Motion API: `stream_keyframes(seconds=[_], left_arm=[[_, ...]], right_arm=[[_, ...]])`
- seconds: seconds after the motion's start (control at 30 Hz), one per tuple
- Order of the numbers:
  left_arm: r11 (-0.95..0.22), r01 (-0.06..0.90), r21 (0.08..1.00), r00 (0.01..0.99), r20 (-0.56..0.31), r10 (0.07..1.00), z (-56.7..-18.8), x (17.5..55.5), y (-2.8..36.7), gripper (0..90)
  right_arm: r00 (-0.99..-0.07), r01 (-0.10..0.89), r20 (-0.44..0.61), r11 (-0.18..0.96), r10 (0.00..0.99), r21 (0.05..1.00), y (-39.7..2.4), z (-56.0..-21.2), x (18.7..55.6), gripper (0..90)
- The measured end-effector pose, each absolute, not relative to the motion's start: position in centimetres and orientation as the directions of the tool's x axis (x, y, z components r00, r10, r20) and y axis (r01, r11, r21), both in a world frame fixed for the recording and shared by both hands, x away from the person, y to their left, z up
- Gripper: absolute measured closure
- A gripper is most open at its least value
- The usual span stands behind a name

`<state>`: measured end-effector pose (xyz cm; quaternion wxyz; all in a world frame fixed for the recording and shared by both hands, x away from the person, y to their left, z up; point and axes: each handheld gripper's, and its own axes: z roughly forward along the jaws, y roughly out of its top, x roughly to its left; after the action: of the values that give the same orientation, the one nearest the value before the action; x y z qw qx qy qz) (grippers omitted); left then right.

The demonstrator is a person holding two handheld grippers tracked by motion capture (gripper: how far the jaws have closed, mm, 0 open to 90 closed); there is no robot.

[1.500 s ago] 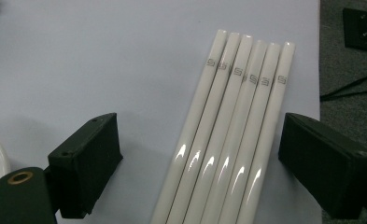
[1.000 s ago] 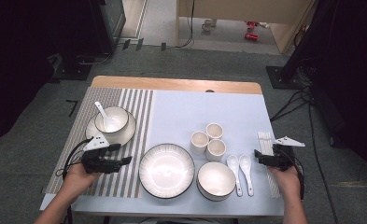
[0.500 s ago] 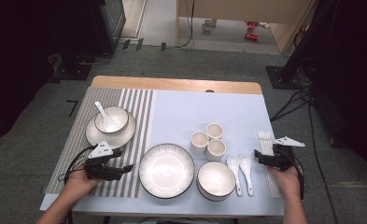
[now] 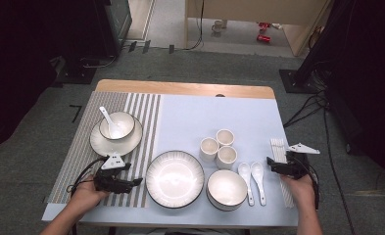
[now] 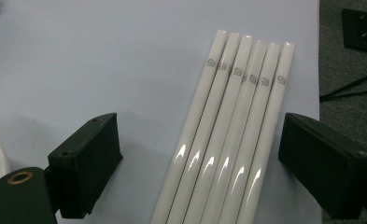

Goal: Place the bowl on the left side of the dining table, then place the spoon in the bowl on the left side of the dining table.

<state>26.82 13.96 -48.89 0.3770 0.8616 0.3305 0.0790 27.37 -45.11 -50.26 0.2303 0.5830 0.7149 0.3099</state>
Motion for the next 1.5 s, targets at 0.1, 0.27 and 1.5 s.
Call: stream_keyframes(seconds=[0.1, 0.27, 1.5], left_arm=[[-0.485, 0.513, 0.708, 0.765, -0.12, 0.633, -49.0, 26.8, 14.0, 25.0], [-0.488, 0.495, 0.719, 0.777, -0.115, 0.619, -49.2, 26.6, 14.0, 20.8], [-0.481, 0.469, 0.741, 0.771, -0.077, 0.633, -49.7, 25.9, 13.8, 17.5]], right_arm=[[-0.214, 0.691, 0.033, 0.127, 0.976, 0.712, -45.1, -50.3, 27.4, 12.6], [-0.214, 0.69, 0.032, 0.128, 0.976, 0.713, -45.1, -50.3, 27.4, 12.7], [-0.15, 0.649, 0.039, 0.068, 0.988, 0.758, -45.7, -48.6, 26.6, 30.1]])
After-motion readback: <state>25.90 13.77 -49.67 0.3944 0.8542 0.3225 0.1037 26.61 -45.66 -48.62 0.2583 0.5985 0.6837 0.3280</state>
